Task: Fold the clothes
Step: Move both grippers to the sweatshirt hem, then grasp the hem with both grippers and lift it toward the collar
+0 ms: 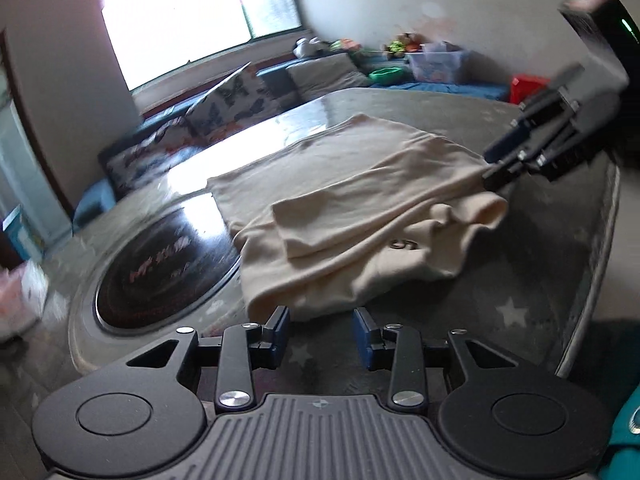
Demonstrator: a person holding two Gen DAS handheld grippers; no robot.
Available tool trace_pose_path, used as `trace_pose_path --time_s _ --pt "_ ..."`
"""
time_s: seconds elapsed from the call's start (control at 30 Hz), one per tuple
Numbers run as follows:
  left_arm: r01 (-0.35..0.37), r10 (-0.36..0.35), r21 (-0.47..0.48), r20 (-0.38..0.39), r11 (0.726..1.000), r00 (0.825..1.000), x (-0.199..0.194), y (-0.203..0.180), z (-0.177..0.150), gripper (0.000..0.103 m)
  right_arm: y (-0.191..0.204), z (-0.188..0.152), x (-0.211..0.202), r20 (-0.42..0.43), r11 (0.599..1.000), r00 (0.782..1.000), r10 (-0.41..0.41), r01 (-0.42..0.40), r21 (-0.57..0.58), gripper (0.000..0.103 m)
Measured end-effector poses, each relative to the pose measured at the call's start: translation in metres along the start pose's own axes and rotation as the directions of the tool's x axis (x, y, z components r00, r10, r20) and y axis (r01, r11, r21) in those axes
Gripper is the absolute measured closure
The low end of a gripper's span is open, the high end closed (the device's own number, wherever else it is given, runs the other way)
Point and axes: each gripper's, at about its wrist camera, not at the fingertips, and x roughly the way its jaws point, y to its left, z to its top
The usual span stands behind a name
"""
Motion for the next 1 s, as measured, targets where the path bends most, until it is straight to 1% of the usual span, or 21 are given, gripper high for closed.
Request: trace_pose_path --time_s 0.13,0.27,0.37,0.4,0.47,0.57,0.63,0.67,0.73,0.87,1.0 --pt "0.012 -0.012 0.033 0.012 0.999 1.0 0.007 -0.008 0.002 0.065 0.0 -0.004 0.002 -0.025 1.0 1.0 0.018 -0.018 0.004 0.063" --pt "0.015 -0.019 0.099 0.039 0.995 0.999 0.012 -0.017 0.004 0.065 -0.003 0.0 -0.008 -0.006 1.0 1.0 0.018 -0.018 -0.001 0.063" --pt "0.018 -0.025 0.127 0.057 0.992 0.998 0.016 -0.021 0.005 0.065 -0.002 0.002 -0.016 -0.017 0.999 1.0 0.014 -0.014 -0.042 0.061" --pt "0.022 -0.03 0.13 0.061 0.991 0.998 0.017 -0.022 0.006 0.065 -0.002 0.001 -0.017 -0.021 0.998 1.0 0.014 -0.015 -0.053 0.059" --pt "0.032 -0.041 0.133 0.069 0.991 0.997 0.019 -0.022 0.007 0.065 0.002 -0.001 -0.02 -0.033 0.995 0.999 0.006 -0.009 -0.104 0.058" --pt "0.037 -0.049 0.142 0.088 0.989 0.995 0.018 -0.023 0.007 0.071 0.008 -0.005 -0.022 -0.046 0.984 0.999 -0.001 -0.007 -0.178 0.052" --pt "0.042 -0.057 0.142 0.101 0.989 0.993 0.018 -0.023 0.009 0.081 0.013 -0.007 -0.022 -0.049 0.977 0.999 -0.006 -0.005 -0.215 0.05" --pt "0.049 -0.064 0.137 0.107 0.989 0.992 0.018 -0.022 0.01 0.084 0.016 -0.008 -0.021 -0.05 0.97 0.999 -0.01 -0.003 -0.243 0.049" --pt "0.058 -0.071 0.113 0.12 0.992 0.99 0.018 -0.018 0.014 0.09 0.021 -0.008 -0.02 -0.045 0.963 0.999 -0.005 -0.007 -0.271 0.042" --pt "0.083 -0.084 0.015 0.138 0.996 0.987 0.019 0.0 0.028 0.092 0.032 -0.008 -0.012 -0.014 0.935 1.0 -0.018 0.012 -0.355 0.04" --pt "0.106 -0.095 -0.067 0.146 0.992 0.985 0.025 0.015 0.043 0.093 0.039 -0.003 -0.001 0.023 0.923 1.0 -0.001 0.009 -0.384 0.041"
